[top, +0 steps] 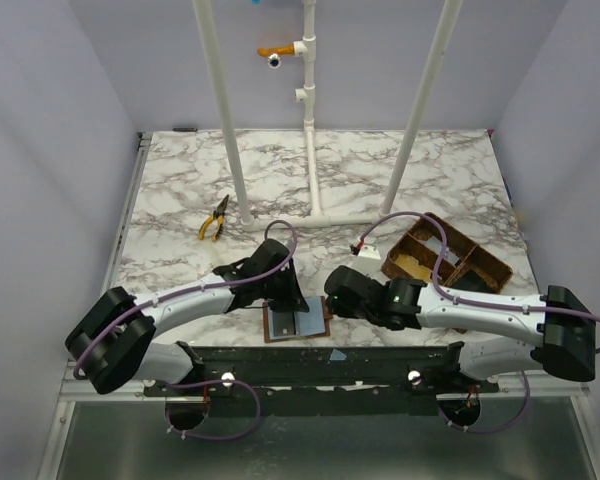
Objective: Take the credit cards out of the card holder
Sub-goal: Remove the credit card from the card holder.
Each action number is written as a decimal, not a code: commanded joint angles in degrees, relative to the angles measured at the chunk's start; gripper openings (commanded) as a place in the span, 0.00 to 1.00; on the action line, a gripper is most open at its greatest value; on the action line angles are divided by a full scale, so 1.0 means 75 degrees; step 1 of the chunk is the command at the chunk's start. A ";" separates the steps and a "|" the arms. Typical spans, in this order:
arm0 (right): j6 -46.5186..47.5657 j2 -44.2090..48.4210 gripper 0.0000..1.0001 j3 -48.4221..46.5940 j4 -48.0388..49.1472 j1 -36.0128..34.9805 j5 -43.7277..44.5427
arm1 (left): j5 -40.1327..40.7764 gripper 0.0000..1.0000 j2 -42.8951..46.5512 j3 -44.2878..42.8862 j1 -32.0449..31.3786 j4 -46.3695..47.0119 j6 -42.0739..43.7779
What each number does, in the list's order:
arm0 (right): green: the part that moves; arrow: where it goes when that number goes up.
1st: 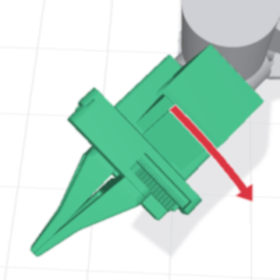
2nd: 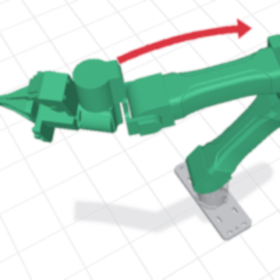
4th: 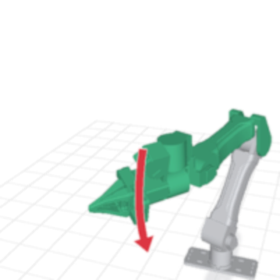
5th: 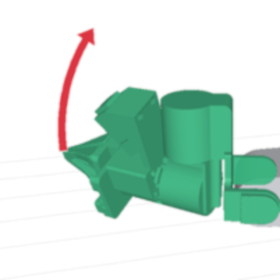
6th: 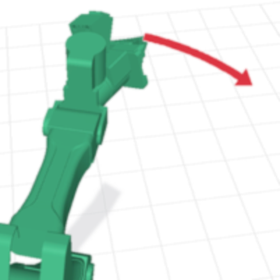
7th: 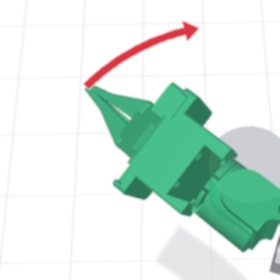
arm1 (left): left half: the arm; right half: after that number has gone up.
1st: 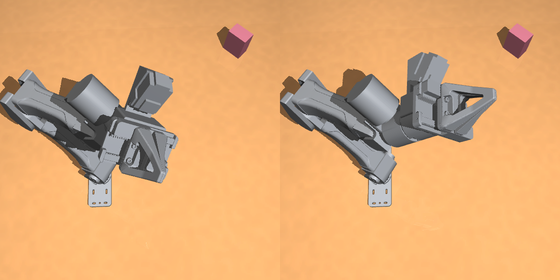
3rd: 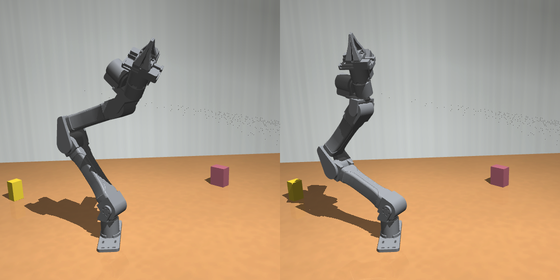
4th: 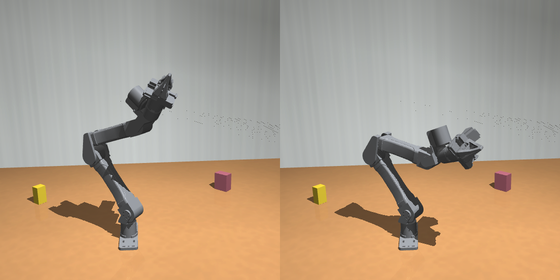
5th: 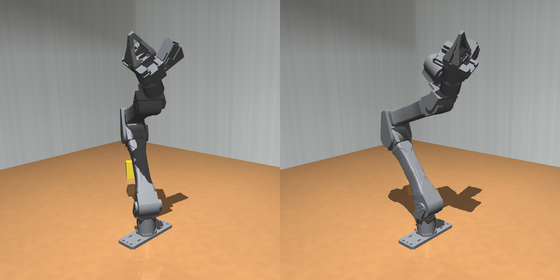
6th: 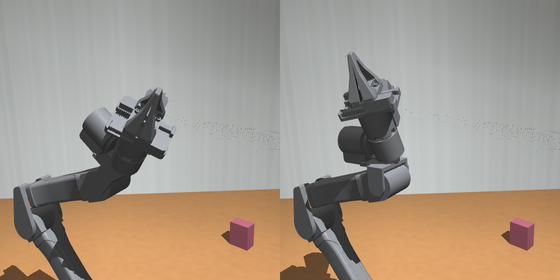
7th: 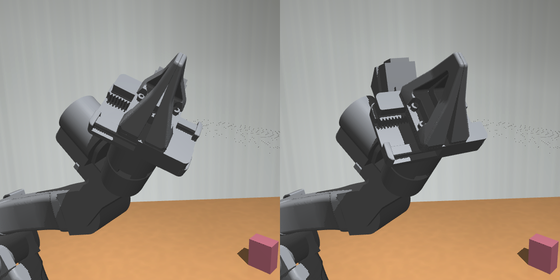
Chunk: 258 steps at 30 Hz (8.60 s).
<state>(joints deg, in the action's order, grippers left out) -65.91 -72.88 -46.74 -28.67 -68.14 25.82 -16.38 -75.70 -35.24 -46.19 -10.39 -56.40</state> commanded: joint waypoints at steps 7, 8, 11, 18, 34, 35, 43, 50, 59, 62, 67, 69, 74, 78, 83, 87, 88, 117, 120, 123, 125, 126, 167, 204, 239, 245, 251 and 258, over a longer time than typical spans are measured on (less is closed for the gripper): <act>0.0137 -0.0116 0.35 -0.0104 0.0257 0.0025 -0.0055 | 0.0573 0.04 0.0955 0.0000 0.0393 -0.0801 0.0346; 0.0165 -0.0123 0.35 -0.0129 0.0259 0.0020 -0.0058 | 0.0626 0.04 0.1069 0.0042 0.0475 -0.0898 0.0383; 0.0250 -0.0212 0.35 -0.0189 0.0345 0.0017 -0.0109 | 0.0771 0.04 0.1490 0.0177 0.0741 -0.1180 0.0497; 0.0422 -0.0584 0.35 -0.0388 0.0617 0.0022 -0.0357 | 0.1159 0.06 0.2432 0.0587 0.1404 -0.1934 0.0715; 0.0831 -0.1736 0.35 -0.0915 0.1344 0.0024 -0.1134 | 0.1746 0.07 0.3068 0.1400 0.1530 -0.2267 0.0302; 0.0842 -0.1791 0.35 -0.0927 0.1409 0.0018 -0.1178 | 0.1728 0.07 0.3054 0.1433 0.1530 -0.2219 0.0301; 0.0877 -0.2166 0.35 -0.0943 0.1766 0.0026 -0.1455 | 0.1677 0.07 0.2951 0.1597 0.1531 -0.1978 0.0231; 0.0853 -0.2214 0.35 -0.0889 0.1950 0.0038 -0.1552 | 0.1490 0.07 0.2762 0.1666 0.1519 -0.1694 0.0208; 0.0715 -0.2329 0.35 -0.0441 0.2574 0.0120 -0.1935 | 0.1201 0.06 0.2639 0.1780 0.1397 -0.1306 0.0126; 0.0635 -0.2341 0.35 -0.0104 0.3062 0.0240 -0.2200 | 0.1188 0.06 0.2577 0.1745 0.1279 -0.1254 0.0069; 0.0495 -0.2445 0.35 0.0217 0.3535 0.0416 -0.2543 | 0.1229 0.06 0.2391 0.1678 0.1065 -0.1206 -0.0003; 0.0466 -0.2445 0.35 0.0341 0.3723 0.0465 -0.2636 | 0.1232 0.05 0.2274 0.1664 0.0999 -0.1161 -0.0047; 0.0411 -0.2470 0.34 0.0463 0.3762 0.0539 -0.2739 | 0.1243 0.05 0.2133 0.1644 0.0867 -0.1064 -0.0120; 0.0353 -0.2481 0.33 0.0632 0.4145 0.0623 -0.2836 | 0.1253 0.05 0.2025 0.1584 0.0798 -0.1062 -0.0132; 0.0274 -0.2517 0.30 0.0791 0.4392 0.0727 -0.2990 | 0.1265 0.05 0.1915 0.1560 0.0772 -0.1034 -0.0132; 0.0204 -0.2499 0.29 0.0906 0.4477 0.0787 -0.3039 | 0.1293 0.04 0.1935 0.1523 0.0776 -0.1144 -0.0109; 0.0200 -0.2488 0.29 0.0932 0.4500 0.0795 -0.3050 | 0.1313 0.04 0.2001 0.1492 0.0777 -0.1204 -0.0098; 0.0063 -0.2505 0.29 0.1204 0.4750 0.0908 -0.3206 | 0.0787 0.01 0.1387 0.1280 0.0487 -0.0658 0.0174; 0.0048 -0.2494 0.28 0.1268 0.4837 0.0943 -0.3253 | 0.0778 0.01 0.1219 0.1329 0.0476 -0.0587 0.0105; 0.0023 -0.2420 0.28 0.1426 0.4998 0.0986 -0.3319 | 0.0807 0.01 0.1055 0.1326 0.0470 -0.0560 0.0047; -0.0019 -0.2349 0.28 0.1564 0.5188 0.1043 -0.3384 | 0.0830 0.01 0.0960 0.1334 0.0472 -0.0549 0.0020; -0.0034 -0.2303 0.28 0.1652 0.5341 0.1073 -0.3385 | 0.0844 0.01 0.0912 0.1336 0.0470 -0.0554 0.0010; -0.0893 -0.1916 0.01 0.3556 0.7958 0.1796 -0.4291 | 0.1081 0.00 0.0762 0.1375 0.0625 -0.0913 0.0037; -0.0264 0.0154 0.01 0.3994 0.5809 0.2133 -0.3212 | 0.1116 0.00 0.0941 0.0833 0.0778 -0.1326 0.0593; -0.0213 0.1250 0.01 0.3484 0.4961 0.2212 -0.3244 | -0.0120 0.37 0.1639 0.0254 0.0806 -0.1021 0.0668; -0.0221 0.1271 0.01 0.3361 0.4901 0.2218 -0.3279 | -0.0806 0.49 0.1501 0.0391 0.0857 -0.0279 0.0503; -0.0260 0.1304 0.01 0.3336 0.4900 0.2228 -0.3314 | -0.1167 0.51 0.1390 0.0495 0.0889 0.0240 0.0372; -0.0358 0.1494 0.01 0.3281 0.4909 0.2241 -0.3384 | -0.1530 0.57 0.1293 0.0640 0.0954 0.0699 0.0270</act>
<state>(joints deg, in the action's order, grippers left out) -68.10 -63.51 -20.49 9.23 -51.72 -0.08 -24.01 -65.47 -31.99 -39.68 -9.78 -53.45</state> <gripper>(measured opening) 0.007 0.548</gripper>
